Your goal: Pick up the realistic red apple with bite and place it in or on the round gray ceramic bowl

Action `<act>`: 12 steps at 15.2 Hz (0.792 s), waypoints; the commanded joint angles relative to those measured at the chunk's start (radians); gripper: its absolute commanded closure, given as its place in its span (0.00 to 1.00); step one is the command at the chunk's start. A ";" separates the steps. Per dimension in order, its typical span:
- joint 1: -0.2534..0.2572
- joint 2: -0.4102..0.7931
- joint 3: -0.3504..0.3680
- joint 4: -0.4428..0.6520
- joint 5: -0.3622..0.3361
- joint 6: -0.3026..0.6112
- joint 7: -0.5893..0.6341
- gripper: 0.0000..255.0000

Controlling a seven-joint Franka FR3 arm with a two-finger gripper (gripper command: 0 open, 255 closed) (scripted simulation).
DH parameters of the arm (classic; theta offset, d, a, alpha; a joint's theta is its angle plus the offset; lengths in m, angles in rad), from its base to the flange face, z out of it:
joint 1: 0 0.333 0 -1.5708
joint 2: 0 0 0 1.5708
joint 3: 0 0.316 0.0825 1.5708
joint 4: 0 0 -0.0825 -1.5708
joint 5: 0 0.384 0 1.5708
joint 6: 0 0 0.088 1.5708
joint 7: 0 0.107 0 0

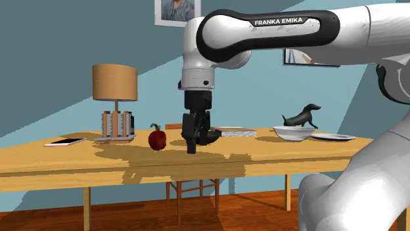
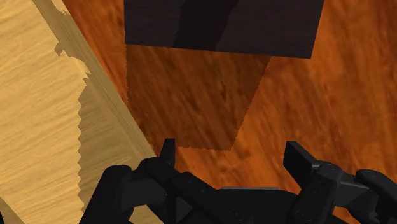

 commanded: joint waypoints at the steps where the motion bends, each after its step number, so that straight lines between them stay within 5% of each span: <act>1: 0.000 0.000 0.000 0.000 0.000 0.000 0.000 0.00; 12: -0.018 0.398 -0.054 0.399 -0.106 0.020 -0.156 0.00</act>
